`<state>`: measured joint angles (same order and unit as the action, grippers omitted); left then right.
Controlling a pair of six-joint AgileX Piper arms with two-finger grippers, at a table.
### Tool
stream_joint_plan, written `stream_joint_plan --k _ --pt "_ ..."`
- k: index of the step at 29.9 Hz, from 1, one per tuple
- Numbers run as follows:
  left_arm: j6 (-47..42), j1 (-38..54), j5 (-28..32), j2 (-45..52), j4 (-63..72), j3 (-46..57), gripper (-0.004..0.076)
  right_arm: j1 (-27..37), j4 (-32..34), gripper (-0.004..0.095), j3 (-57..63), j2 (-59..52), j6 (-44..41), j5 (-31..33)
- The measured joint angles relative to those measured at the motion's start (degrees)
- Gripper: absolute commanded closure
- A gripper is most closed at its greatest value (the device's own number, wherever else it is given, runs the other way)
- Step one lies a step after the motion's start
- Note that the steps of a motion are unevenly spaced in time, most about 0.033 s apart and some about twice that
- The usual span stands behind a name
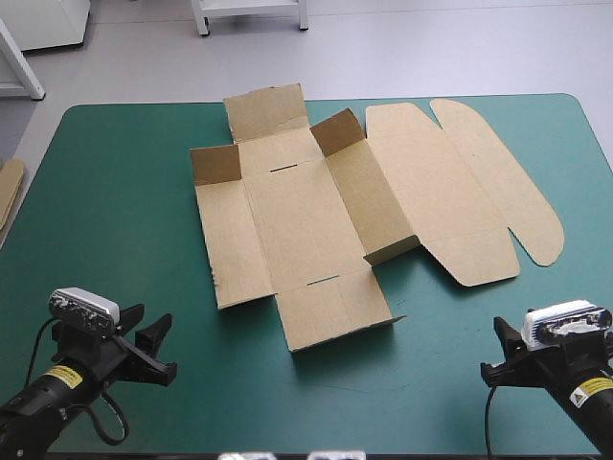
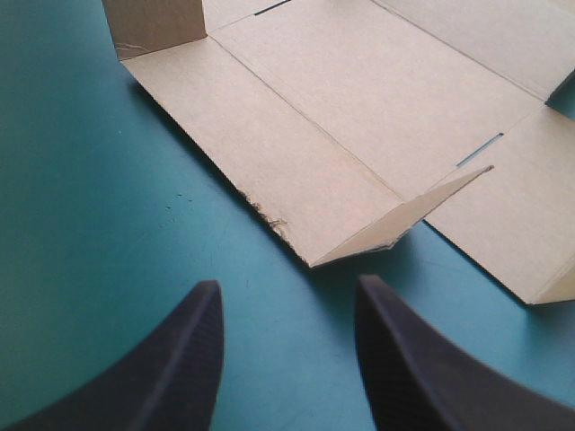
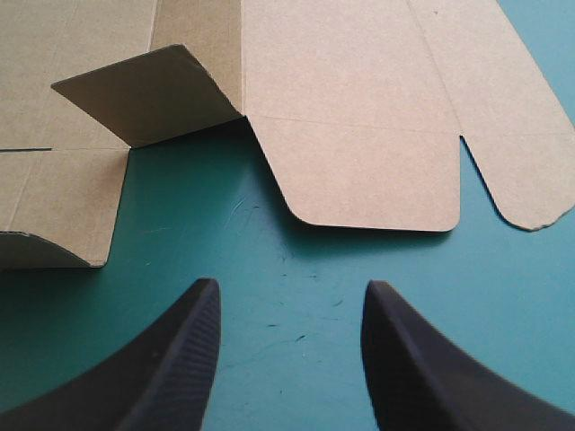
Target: Fold the box
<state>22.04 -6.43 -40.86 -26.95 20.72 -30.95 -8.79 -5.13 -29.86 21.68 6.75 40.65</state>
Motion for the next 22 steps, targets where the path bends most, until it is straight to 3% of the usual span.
stream_joint_plan --k 22 --pt "-4.0 0.0 -0.1 -0.6 0.1 0.0 0.0383 0.0 0.0 0.0449 0.0 0.0 0.1 0.0"
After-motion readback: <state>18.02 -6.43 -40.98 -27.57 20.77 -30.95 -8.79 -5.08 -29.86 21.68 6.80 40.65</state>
